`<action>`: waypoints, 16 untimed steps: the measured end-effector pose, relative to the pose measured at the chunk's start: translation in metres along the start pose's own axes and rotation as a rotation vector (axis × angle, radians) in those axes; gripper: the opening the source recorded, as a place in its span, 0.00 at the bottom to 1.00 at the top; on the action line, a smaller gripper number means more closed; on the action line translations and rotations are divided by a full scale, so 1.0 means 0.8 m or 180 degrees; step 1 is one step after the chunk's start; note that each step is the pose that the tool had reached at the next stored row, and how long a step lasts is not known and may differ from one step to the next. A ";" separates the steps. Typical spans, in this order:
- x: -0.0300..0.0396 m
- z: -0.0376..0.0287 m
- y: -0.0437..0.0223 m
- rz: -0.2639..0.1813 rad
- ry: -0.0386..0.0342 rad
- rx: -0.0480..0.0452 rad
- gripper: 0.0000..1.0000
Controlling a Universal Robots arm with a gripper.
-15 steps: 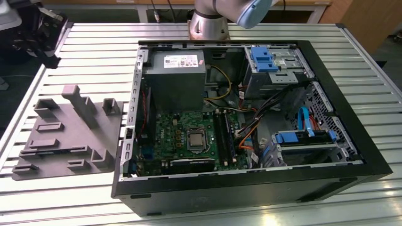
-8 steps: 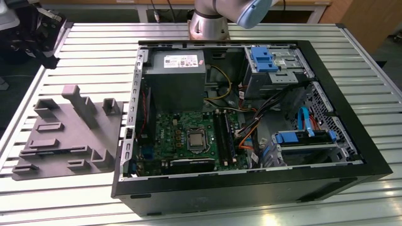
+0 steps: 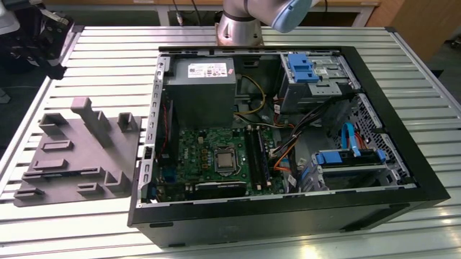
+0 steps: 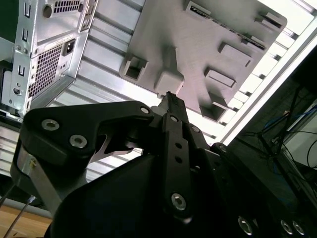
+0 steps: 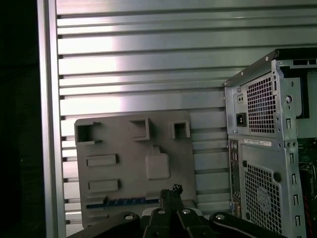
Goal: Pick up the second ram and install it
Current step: 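Reach for the second ram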
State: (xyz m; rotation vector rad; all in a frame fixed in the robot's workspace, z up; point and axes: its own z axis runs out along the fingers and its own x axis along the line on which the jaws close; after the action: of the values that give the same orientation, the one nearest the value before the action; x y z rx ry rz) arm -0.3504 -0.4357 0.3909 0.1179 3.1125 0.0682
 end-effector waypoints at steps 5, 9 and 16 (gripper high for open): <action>0.0017 -0.0001 -0.0009 0.0000 0.0000 0.0000 0.11; 0.0031 -0.0001 -0.0017 0.0000 0.0000 0.0000 0.11; 0.0052 -0.0002 -0.0028 0.0000 0.0000 0.0000 0.11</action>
State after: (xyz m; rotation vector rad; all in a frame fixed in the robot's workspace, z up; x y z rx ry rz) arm -0.3547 -0.4376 0.3908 0.1180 3.1126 0.0681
